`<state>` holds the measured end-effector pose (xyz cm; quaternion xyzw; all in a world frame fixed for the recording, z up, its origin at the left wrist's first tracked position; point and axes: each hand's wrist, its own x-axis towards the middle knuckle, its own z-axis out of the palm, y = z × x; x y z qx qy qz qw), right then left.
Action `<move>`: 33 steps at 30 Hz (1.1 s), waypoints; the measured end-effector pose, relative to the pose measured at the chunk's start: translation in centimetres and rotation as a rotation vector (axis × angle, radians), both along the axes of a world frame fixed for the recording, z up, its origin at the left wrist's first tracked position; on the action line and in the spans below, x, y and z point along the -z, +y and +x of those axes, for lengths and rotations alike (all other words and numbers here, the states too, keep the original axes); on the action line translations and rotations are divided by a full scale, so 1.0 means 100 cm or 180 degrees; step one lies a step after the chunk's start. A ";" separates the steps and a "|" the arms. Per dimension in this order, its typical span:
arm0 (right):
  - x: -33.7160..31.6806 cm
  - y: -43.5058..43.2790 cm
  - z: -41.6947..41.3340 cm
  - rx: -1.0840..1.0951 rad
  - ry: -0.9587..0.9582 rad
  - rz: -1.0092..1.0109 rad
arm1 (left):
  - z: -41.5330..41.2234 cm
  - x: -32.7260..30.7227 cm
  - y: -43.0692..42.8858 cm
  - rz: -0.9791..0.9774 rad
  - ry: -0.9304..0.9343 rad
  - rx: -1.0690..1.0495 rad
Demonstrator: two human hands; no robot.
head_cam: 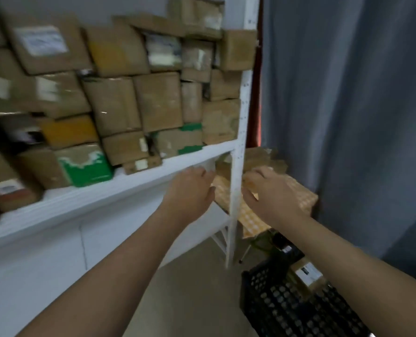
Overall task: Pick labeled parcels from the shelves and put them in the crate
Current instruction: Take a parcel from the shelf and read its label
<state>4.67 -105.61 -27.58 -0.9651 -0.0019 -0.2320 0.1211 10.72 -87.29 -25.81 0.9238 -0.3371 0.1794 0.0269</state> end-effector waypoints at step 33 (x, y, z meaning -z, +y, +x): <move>-0.110 0.696 0.003 -0.2710 -0.0607 0.0234 | -0.141 -0.080 0.699 -0.0469 -0.1228 -0.2394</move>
